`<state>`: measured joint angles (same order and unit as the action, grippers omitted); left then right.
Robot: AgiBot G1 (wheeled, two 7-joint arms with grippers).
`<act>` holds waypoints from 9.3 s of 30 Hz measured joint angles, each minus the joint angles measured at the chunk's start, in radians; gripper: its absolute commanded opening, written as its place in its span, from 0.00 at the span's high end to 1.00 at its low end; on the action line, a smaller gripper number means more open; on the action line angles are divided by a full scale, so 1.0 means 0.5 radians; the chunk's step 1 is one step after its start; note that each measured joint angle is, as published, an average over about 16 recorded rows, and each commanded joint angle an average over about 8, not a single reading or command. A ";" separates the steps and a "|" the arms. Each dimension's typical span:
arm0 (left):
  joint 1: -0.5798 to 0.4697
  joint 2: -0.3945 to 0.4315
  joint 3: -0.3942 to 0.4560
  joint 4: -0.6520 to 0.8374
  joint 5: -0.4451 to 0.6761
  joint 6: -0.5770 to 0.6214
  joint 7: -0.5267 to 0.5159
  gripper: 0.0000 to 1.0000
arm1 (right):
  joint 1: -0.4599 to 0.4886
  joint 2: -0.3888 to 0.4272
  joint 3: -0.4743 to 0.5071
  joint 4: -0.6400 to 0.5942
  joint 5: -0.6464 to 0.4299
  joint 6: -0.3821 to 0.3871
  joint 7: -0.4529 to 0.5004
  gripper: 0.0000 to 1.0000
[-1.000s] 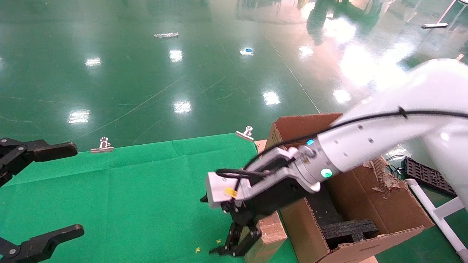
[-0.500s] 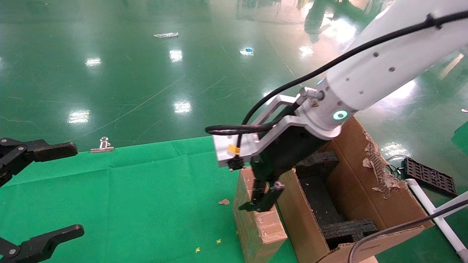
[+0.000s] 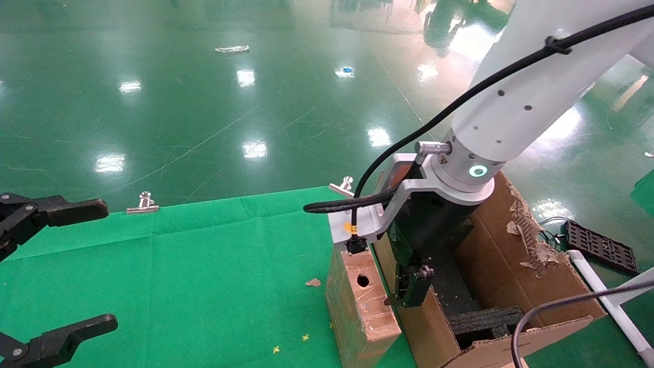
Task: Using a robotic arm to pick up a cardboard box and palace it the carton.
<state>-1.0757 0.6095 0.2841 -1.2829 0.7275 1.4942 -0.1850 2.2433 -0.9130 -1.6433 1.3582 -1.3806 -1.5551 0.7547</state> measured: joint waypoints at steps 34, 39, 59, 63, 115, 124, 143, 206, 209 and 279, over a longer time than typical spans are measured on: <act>-0.001 -0.002 0.005 0.000 -0.003 -0.002 0.002 0.12 | -0.176 0.073 -0.207 -0.255 0.229 0.335 1.400 0.51; -0.001 -0.002 0.005 0.000 -0.004 -0.002 0.003 0.53 | -0.189 0.061 -0.222 -0.232 0.200 0.347 1.425 1.00; -0.002 -0.003 0.008 0.000 -0.006 -0.004 0.004 1.00 | -0.215 0.063 -0.271 -0.153 0.128 0.348 1.495 1.00; -0.002 -0.004 0.009 0.000 -0.006 -0.004 0.004 1.00 | -0.213 0.083 -0.264 -0.152 0.132 0.360 1.479 1.00; -0.003 -0.006 0.015 0.000 -0.010 -0.007 0.008 0.00 | 0.087 0.748 -0.090 -1.398 -0.137 0.368 0.733 1.00; -0.004 -0.007 0.016 0.000 -0.011 -0.007 0.008 0.00 | -0.109 0.652 -0.137 -1.616 -0.151 0.470 0.705 1.00; -0.004 -0.008 0.019 0.000 -0.013 -0.008 0.009 0.00 | -0.700 0.382 -0.097 -2.077 0.039 0.826 0.538 1.00; -0.006 -0.011 0.026 0.000 -0.018 -0.011 0.013 0.00 | -0.158 0.397 0.076 -2.127 0.234 0.635 -0.019 0.00; -0.006 -0.011 0.026 0.000 -0.018 -0.011 0.013 0.00 | -0.061 0.448 0.096 -2.032 0.244 0.630 -0.051 0.00; -0.008 -0.013 0.033 0.003 -0.023 -0.014 0.017 0.00 | -2.260 0.603 2.643 -0.201 1.266 0.139 -1.096 0.00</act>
<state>-1.0795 0.6030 0.3008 -1.2815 0.7162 1.4874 -0.1764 1.1133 -0.6115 -0.3219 1.2576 -0.7476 -1.4858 0.2069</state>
